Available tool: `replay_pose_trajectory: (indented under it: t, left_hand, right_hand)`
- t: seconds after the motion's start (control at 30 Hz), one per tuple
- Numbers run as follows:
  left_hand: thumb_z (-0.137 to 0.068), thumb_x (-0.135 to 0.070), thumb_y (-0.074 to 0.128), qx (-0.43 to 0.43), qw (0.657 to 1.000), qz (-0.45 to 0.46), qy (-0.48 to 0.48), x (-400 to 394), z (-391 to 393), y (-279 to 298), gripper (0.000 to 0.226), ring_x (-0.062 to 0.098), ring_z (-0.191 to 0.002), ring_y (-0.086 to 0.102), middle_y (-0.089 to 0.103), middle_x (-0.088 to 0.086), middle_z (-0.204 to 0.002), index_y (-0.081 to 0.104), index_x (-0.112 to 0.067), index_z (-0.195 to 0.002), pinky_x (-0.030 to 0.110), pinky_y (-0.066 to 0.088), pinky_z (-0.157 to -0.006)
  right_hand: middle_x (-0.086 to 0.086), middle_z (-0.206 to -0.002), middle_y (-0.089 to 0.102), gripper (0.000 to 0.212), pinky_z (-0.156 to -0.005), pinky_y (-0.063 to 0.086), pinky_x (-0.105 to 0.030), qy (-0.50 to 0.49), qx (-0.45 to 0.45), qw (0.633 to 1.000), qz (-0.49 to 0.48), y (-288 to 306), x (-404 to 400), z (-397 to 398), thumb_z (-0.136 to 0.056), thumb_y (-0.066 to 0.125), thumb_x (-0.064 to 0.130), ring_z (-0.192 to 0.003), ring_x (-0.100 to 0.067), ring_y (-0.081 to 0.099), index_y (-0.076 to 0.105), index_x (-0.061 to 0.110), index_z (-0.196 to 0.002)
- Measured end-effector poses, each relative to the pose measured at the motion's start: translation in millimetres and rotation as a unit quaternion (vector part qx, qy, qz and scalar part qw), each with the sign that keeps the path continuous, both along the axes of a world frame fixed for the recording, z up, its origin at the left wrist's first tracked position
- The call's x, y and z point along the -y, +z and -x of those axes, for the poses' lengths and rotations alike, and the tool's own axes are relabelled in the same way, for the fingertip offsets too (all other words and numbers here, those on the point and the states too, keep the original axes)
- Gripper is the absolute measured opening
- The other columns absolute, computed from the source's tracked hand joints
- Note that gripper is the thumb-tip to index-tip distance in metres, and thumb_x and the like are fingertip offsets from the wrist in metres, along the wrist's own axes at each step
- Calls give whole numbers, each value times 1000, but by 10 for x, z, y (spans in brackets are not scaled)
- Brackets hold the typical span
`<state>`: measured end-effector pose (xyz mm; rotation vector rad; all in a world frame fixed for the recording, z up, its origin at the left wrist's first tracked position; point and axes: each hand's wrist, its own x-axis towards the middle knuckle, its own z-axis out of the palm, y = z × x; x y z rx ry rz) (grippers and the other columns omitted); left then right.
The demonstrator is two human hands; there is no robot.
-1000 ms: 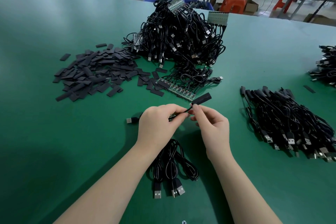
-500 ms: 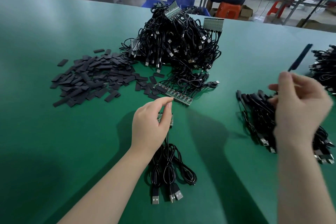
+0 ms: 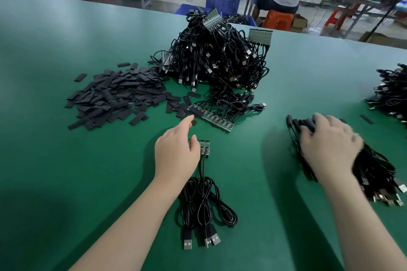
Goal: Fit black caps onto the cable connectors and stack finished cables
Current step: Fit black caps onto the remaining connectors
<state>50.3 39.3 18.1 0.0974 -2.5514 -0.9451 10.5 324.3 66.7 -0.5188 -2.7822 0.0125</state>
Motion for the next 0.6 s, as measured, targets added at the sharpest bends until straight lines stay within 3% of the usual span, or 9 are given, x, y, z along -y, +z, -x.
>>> replay_pose_trajectory:
  t: [0.03,0.1,0.2,0.27,0.37,0.47,0.53,0.6]
  left_hand:
    - [-93,-15,53,16,1000,15,4,-1,10,-13,47,19,-90,60,65,-5,-121,49,-21,-140,40,46,-90]
    - [-94,-15,50,43,999,26,2,-4,17,-33,46,21,-107,60,63,-4,-126,50,-24,-139,38,46,-91]
    - [-94,-14,47,75,997,-5,-5,12,26,-68,42,24,-101,62,62,-5,-128,55,-29,-133,37,50,-84]
    - [-94,-12,47,81,996,-36,-10,24,34,-88,42,17,-105,61,63,-6,-125,57,-31,-131,37,49,-88]
    - [-93,-9,47,76,994,-70,-24,40,40,-103,43,11,-109,57,63,-10,-123,58,-32,-129,33,48,-89]
    - [-92,-10,53,53,992,-105,-38,53,46,-99,42,7,-111,53,60,-16,-119,59,-32,-127,24,43,-86]
    - [-91,-18,61,41,985,-160,-49,52,49,-67,39,0,-107,54,56,-22,-117,58,-35,-126,22,44,-88]
    - [-87,-31,70,65,965,-246,-69,65,56,-22,42,-5,-106,55,59,-25,-115,55,-41,-124,19,44,-89]
  right_hand:
    - [-18,-122,63,39,-94,42,-48,64,-37,997,10,7,209,-61,-93,58,37,-113,-39,55,61,15,-125]
    - [-11,-115,68,39,-86,45,-42,176,-6,983,56,-9,664,-177,-91,60,42,-108,-36,57,64,21,-124]
    - [-3,-124,61,51,-94,42,-40,254,129,952,112,-188,1243,-243,-93,47,61,-118,-29,53,56,31,-133]
    - [-5,-127,54,54,-95,39,-40,258,156,949,93,-339,1469,-267,-94,42,63,-120,-30,48,54,28,-134]
    - [-3,-127,50,48,-94,37,-38,255,120,954,105,-472,1574,-267,-95,47,58,-120,-28,44,55,26,-131]
    - [6,-116,59,38,-94,36,-37,276,93,936,197,-499,1547,-272,-91,59,50,-114,-21,50,58,28,-121]
    - [14,-95,64,21,-88,44,-31,285,42,904,316,-484,1504,-314,-88,70,37,-95,-12,59,60,31,-105]
    - [15,-77,65,23,-73,46,-15,277,-18,850,447,-464,1448,-361,-84,77,21,-75,-2,60,59,35,-90]
